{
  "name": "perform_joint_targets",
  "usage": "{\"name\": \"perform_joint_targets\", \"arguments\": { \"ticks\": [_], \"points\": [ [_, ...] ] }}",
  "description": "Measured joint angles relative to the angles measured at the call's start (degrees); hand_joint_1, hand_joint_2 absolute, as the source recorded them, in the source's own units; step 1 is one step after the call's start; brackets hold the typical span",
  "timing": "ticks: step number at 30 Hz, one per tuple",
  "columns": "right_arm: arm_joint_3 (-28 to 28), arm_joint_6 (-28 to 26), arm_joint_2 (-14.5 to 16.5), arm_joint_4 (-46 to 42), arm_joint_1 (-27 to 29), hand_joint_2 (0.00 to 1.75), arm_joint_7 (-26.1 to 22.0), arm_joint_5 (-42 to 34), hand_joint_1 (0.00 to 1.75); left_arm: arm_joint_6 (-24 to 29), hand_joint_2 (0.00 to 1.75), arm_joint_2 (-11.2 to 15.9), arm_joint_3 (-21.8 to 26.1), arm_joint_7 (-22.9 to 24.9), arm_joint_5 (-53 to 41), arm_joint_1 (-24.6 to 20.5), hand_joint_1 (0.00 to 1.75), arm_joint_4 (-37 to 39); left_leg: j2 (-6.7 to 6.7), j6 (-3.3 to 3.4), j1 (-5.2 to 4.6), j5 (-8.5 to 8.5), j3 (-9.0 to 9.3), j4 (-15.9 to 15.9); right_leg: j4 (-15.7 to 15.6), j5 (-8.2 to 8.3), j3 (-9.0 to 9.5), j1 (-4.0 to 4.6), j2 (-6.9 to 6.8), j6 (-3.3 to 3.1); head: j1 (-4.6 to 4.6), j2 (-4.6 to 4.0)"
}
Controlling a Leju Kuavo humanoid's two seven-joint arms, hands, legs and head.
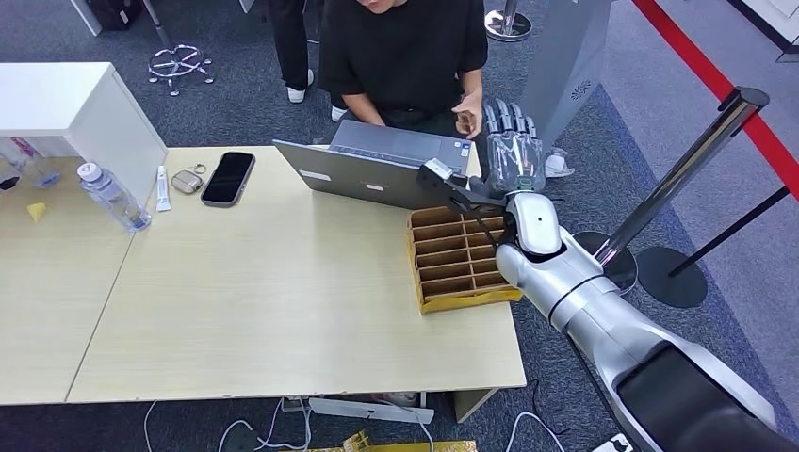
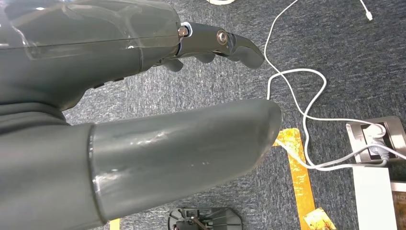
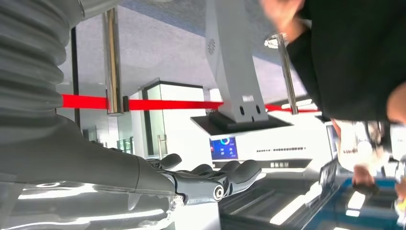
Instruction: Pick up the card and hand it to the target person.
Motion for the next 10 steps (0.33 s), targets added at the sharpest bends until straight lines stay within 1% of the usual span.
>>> {"name": "perform_joint_targets", "arguments": {
  "ticks": [10],
  "points": [
    [-3.1, -8.0, -1.8, -3.2, 1.7, 1.75, 0.9, 0.1, 0.00, 0.3, 0.00, 0.0, 0.0, -0.3, 0.6, 0.1, 0.00, 0.0, 0.00, 0.00, -0.01, 0.00, 0.01, 0.0, 0.0, 0.00, 0.01, 0.00, 0.00, 0.00, -0.01, 0.00]
  ]
}}
